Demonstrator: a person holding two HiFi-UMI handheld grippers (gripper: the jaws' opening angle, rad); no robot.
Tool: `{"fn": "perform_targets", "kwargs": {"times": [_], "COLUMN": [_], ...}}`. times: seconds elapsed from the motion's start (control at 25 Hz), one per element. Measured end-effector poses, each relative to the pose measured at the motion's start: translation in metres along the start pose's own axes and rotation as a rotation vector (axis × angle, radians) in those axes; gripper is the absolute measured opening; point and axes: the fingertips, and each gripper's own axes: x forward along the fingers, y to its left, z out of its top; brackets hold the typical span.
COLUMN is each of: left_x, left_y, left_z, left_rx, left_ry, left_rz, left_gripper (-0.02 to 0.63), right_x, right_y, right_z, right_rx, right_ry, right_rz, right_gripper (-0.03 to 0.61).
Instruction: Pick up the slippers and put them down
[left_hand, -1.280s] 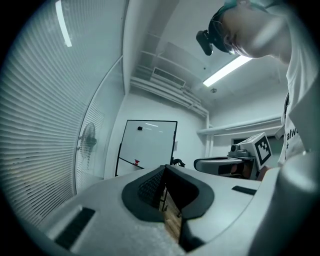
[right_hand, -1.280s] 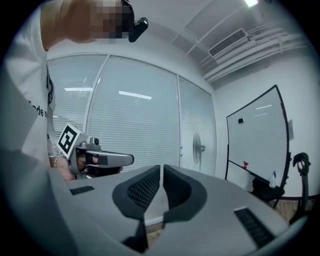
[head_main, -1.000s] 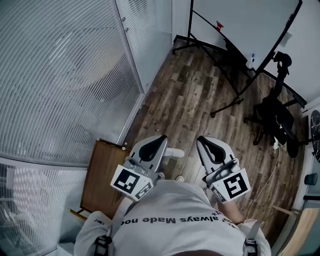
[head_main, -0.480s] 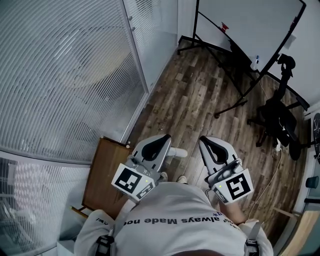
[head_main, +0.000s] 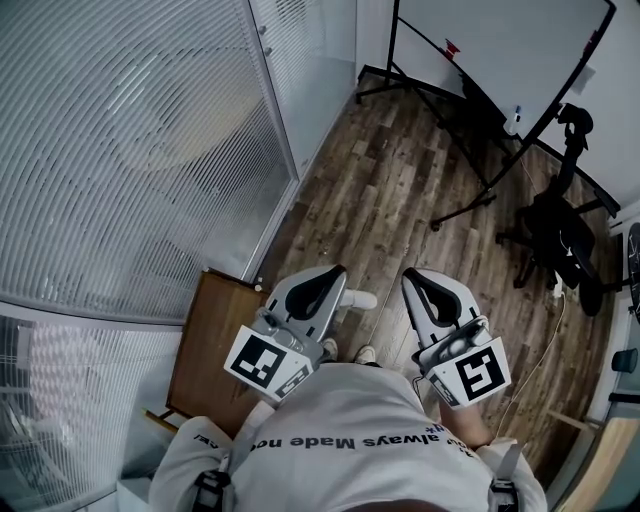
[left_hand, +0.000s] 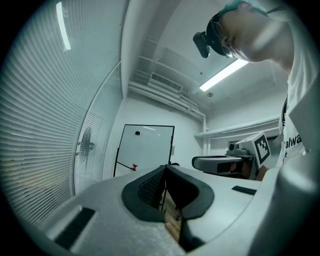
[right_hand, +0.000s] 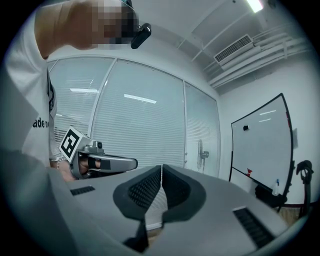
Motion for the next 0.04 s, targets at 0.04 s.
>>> {"fn": "perform_targets", "kwargs": {"times": [0.04], "left_x": [-0.0004], "left_y": [0.0001], "left_z": [-0.0009], "left_rx": [-0.001], "left_ry": [0.001], "left_rz": [-0.002], "left_gripper": [0.012], "right_x": [0.0004], "right_y": [0.0004], "right_z": [-0.0003], "right_rx": [-0.001], "right_ry": [0.000], "right_rz": [-0.001], "right_gripper": [0.018]}}
